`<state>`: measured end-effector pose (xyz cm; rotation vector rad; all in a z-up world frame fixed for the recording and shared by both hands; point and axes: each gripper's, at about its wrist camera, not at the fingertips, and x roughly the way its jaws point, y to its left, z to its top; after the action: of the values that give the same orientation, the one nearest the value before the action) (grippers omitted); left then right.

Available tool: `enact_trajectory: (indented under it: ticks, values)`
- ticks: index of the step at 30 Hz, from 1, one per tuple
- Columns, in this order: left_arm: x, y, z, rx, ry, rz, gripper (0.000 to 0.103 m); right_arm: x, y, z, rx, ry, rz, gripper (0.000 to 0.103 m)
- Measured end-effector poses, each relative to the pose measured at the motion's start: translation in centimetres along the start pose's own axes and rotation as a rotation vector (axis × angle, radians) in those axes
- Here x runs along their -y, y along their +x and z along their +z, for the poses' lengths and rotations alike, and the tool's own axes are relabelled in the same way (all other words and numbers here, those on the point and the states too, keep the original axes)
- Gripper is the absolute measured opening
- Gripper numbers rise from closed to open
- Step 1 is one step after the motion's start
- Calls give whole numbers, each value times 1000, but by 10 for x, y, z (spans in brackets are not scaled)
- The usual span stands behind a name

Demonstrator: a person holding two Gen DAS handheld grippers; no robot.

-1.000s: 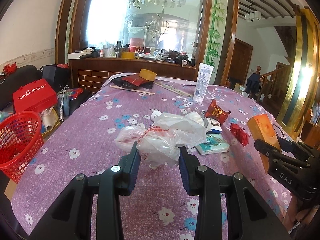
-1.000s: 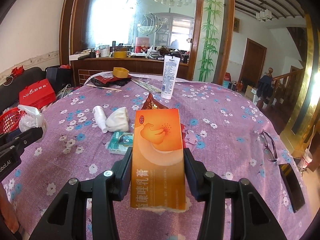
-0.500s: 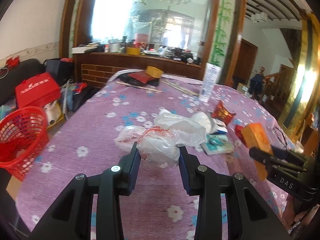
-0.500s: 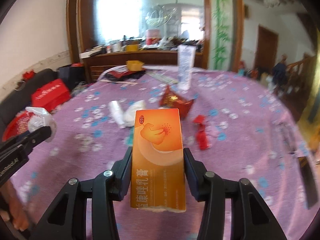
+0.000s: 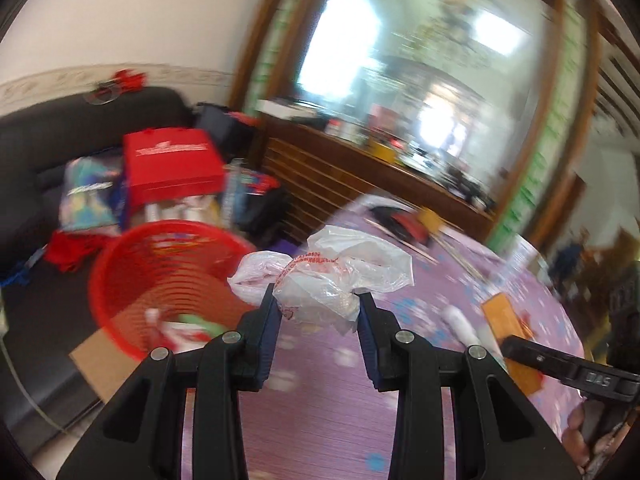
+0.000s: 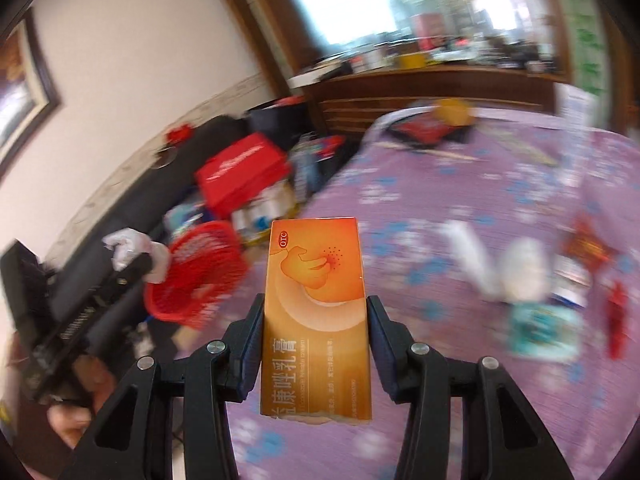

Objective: Collect trash
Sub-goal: 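Carry both items over the red basket and open both tools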

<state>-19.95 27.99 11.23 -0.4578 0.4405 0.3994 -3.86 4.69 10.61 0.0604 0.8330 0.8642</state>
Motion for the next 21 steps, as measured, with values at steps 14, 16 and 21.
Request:
enact_trajectory:
  ticks: [14,16,21]
  values:
    - [-117,44,14,-42,-159,119,35,-123,164,57,-136,-60,179,54]
    - [-121,49,15,-31,-161,113,37,-131,180,61,-144,-49,189,55]
    - [-124,49,16,-4,-180,129,63,-126,198,64,-153,-11,202,60]
